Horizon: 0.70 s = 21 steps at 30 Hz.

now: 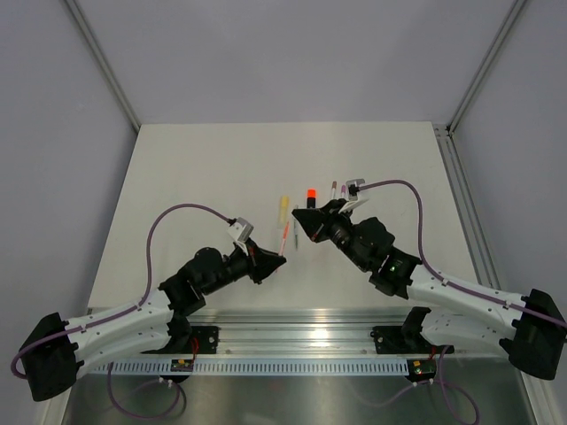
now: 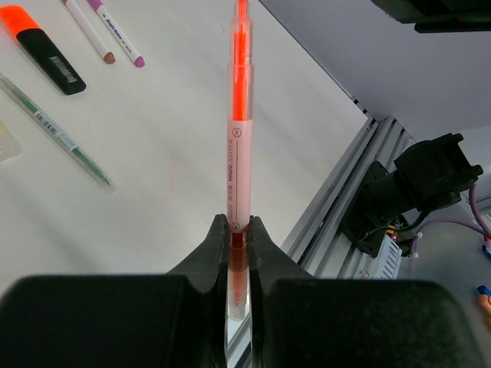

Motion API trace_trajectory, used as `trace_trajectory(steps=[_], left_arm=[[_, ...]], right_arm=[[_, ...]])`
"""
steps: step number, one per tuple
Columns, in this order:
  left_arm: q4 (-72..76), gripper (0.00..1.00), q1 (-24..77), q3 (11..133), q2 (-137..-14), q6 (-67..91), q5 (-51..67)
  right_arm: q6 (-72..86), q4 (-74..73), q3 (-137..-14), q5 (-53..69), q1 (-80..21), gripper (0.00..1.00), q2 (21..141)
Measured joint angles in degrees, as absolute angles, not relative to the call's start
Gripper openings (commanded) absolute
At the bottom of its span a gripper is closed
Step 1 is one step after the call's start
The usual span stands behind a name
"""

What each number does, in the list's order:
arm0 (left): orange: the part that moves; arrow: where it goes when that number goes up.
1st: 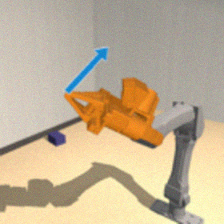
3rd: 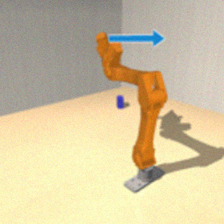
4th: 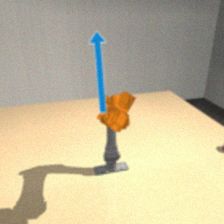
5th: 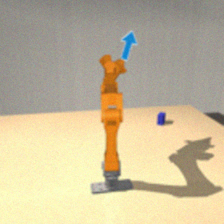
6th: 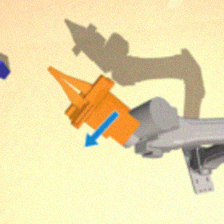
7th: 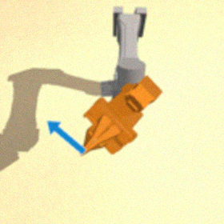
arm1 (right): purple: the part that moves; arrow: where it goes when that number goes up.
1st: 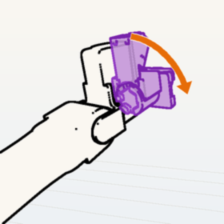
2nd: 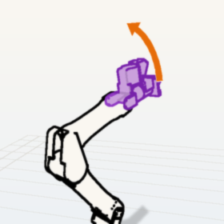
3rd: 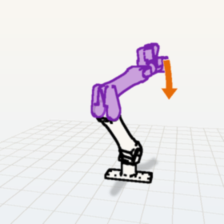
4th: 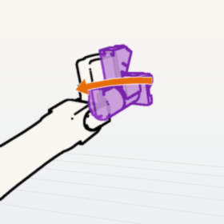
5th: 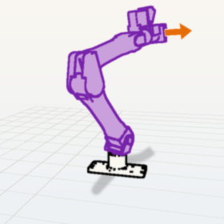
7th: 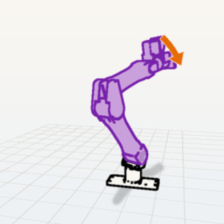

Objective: Insert the pens into the pen caps
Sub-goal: Insert the pen cap onto the pen.

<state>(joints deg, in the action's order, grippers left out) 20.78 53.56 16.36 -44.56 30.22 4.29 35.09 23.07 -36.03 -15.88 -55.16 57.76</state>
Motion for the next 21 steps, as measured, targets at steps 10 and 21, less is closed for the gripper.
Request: trace_trajectory(steps=[10,21], left_arm=[[20.2,0.00,53.6,16.4,-44.0,30.2,4.3],[20.2,0.00,53.6,16.4,-44.0,30.2,4.3]], right_arm=[[34.3,23.7,-37.3,-16.1,-55.5,0.00,61.9],[34.3,23.8,-37.3,-16.1,-55.5,0.00,62.0]])
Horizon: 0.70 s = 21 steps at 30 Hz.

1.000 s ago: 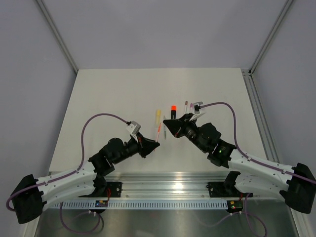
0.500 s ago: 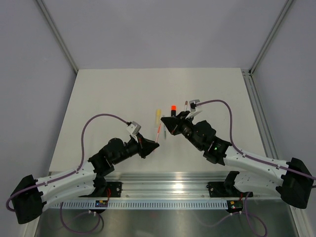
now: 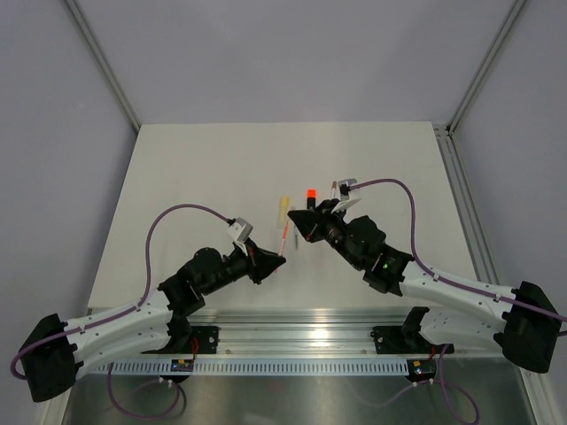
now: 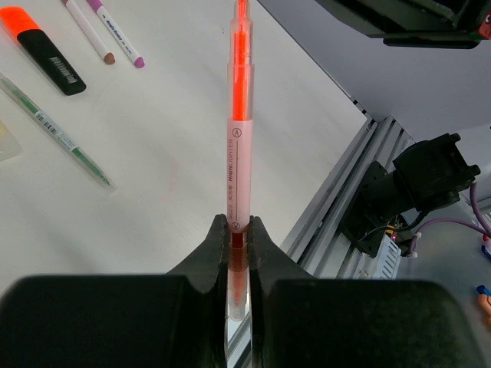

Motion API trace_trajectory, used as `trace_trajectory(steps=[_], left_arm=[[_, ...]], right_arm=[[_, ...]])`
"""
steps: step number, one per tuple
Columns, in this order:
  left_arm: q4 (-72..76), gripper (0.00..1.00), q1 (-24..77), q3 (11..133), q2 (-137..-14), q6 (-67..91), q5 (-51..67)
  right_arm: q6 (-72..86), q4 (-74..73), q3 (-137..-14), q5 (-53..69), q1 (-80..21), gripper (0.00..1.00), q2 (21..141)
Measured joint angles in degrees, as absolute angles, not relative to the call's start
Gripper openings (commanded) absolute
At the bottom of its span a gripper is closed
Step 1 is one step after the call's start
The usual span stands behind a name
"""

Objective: Insert the pens into the pen caps
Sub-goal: Insert the pen cap onto the pen.

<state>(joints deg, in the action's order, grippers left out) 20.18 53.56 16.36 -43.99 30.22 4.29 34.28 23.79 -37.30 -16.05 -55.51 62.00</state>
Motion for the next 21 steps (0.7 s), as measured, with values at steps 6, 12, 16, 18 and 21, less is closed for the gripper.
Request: trace_trajectory(steps=[6,12,16,18,21], left_arm=[[20.2,0.00,53.6,16.4,-44.0,30.2,4.3],[20.2,0.00,53.6,16.4,-44.0,30.2,4.3],[20.2,0.00,53.6,16.4,-44.0,30.2,4.3],[20.2,0.00,53.6,16.4,-44.0,30.2,4.3],[20.2,0.00,53.6,16.4,-44.0,30.2,4.3]], right_arm=[[34.3,23.9,-37.3,-16.1,-55.5,0.00,62.0],[34.3,24.2,-37.3,-16.0,-55.9,0.00,62.8],[34.3,24.2,-37.3,-16.0,-56.0,0.00,62.9],[34.3,24.2,-37.3,-16.0,-56.1,0.00,62.9],[34.3,24.2,-37.3,-16.0,-56.2,0.00,62.9]])
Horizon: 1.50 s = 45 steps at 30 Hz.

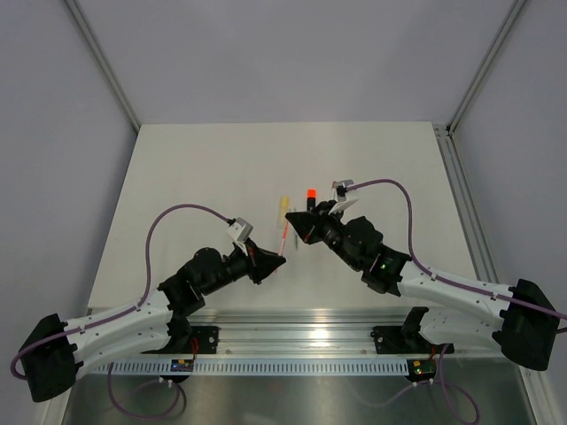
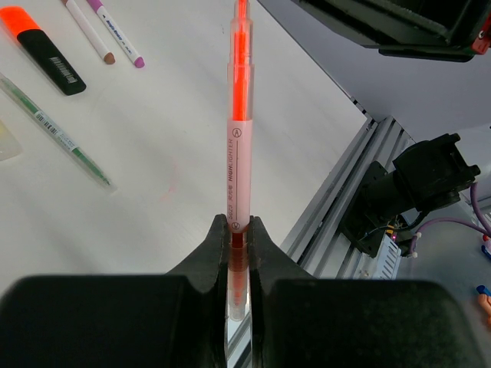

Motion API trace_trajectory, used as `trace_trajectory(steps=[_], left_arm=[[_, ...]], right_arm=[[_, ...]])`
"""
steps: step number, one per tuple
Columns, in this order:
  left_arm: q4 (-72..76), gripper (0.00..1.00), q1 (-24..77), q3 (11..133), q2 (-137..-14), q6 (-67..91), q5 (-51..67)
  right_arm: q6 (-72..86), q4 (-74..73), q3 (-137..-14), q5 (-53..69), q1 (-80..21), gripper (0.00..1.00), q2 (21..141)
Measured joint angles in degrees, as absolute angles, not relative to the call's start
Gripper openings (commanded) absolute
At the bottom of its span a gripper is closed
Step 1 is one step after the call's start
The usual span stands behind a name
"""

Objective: Insert the pens into the pen caps
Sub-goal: Insert the pen cap onto the pen, then press the pen cap onto the pen.

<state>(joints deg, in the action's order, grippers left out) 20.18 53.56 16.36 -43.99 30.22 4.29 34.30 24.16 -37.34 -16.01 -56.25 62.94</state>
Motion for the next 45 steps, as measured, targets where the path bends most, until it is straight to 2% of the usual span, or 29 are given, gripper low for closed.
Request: trace_trajectory(steps=[9,24,35,45], left_arm=[[18.3,0.00,53.6,16.3,-41.3,30.3,3.9],[13.3,0.00,54.5,17.6,-39.6,33.3,8.4],[9.4,0.00,55.4,23.5,-43.9,37.6,17.5],[4.8,0.00,55.9,24.6,-48.5,40.1,20.6]], right_arm=[[35.4,26.2,-34.9,-17.3,-59.9,0.00,62.5],[33.1,27.2,-32.4,-26.4,-67.8,0.00,59.5],[35.4,24.1,-27.4,-32.3,-73.3,0.00,49.3],[43.9,25.4,-22.2,-41.4,-78.9,0.00,51.1]])
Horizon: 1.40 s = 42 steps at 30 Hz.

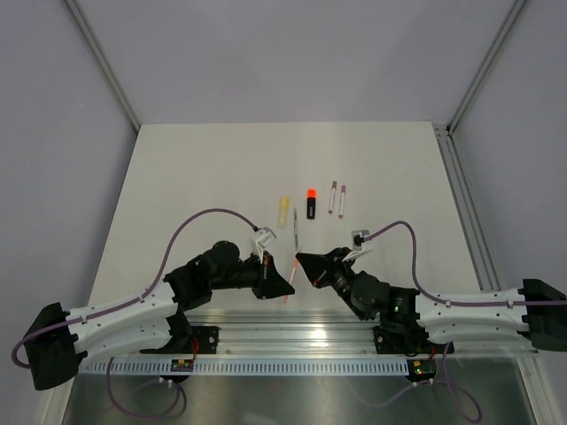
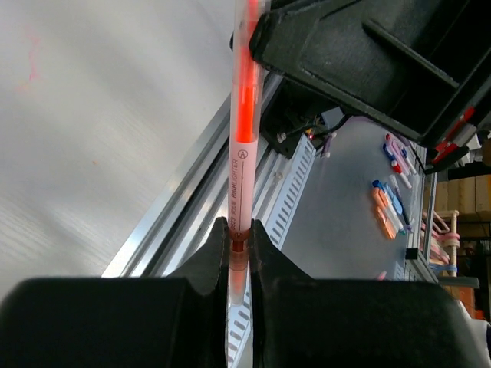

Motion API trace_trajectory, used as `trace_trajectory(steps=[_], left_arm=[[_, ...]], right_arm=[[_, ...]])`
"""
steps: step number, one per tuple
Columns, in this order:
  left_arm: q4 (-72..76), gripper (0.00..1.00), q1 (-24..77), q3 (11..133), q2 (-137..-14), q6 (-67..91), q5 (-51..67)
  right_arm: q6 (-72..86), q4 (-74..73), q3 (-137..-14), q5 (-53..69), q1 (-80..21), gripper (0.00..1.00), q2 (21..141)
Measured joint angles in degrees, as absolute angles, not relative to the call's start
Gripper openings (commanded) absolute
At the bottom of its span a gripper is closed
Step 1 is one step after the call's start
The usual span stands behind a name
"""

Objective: Insert the pens into the pen caps
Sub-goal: Press the pen cap onto the pen, then place the pen at the center of the board.

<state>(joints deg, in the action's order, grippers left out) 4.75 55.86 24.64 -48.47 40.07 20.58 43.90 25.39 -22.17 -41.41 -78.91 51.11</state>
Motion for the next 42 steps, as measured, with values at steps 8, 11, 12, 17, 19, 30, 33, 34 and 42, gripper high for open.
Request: trace_trajectory(steps=[8,11,12,17,19,30,33,34,42], left_arm=[[2.2,0.00,56.1,26.1,-53.2,41.5,21.0],[2.6,0.00,56.1,26.2,-53.8,42.2,20.4],[3.0,0.00,56.1,26.2,-53.8,42.3,20.1],[8.6,0.00,54.5,26.3,-53.7,42.5,16.1],[10.2,0.00,54.4,26.3,-53.7,42.6,15.1],[22.6,0.00,54.0,22.1,-51.4,45.8,13.2],[24.2,0.00,54.0,21.9,-49.8,45.7,13.1],[24.5,0.00,53.9,21.8,-49.4,45.7,12.7],[25.4,0.00,53.8,20.9,-48.5,45.5,12.6]], right_arm=[[49.6,25.8,-20.9,-48.9,-84.7,0.00,56.8],[51.2,23.9,-21.0,-49.1,-85.5,0.00,56.9],[51.8,22.8,-21.2,-49.4,-85.8,0.00,56.6],[52.3,13.5,-24.9,-49.2,-86.1,0.23,54.9],[51.9,10.1,-26.8,-47.7,-84.0,0.32,54.5],[45.9,-4.2,-39.3,-35.3,-75.6,0.47,54.1],[44.2,-5.6,-40.8,-30.1,-72.1,0.49,53.9],[43.8,-6.3,-41.8,-28.1,-70.9,0.48,54.3],[40.5,-7.1,-46.4,-22.2,-68.0,0.29,59.6]])
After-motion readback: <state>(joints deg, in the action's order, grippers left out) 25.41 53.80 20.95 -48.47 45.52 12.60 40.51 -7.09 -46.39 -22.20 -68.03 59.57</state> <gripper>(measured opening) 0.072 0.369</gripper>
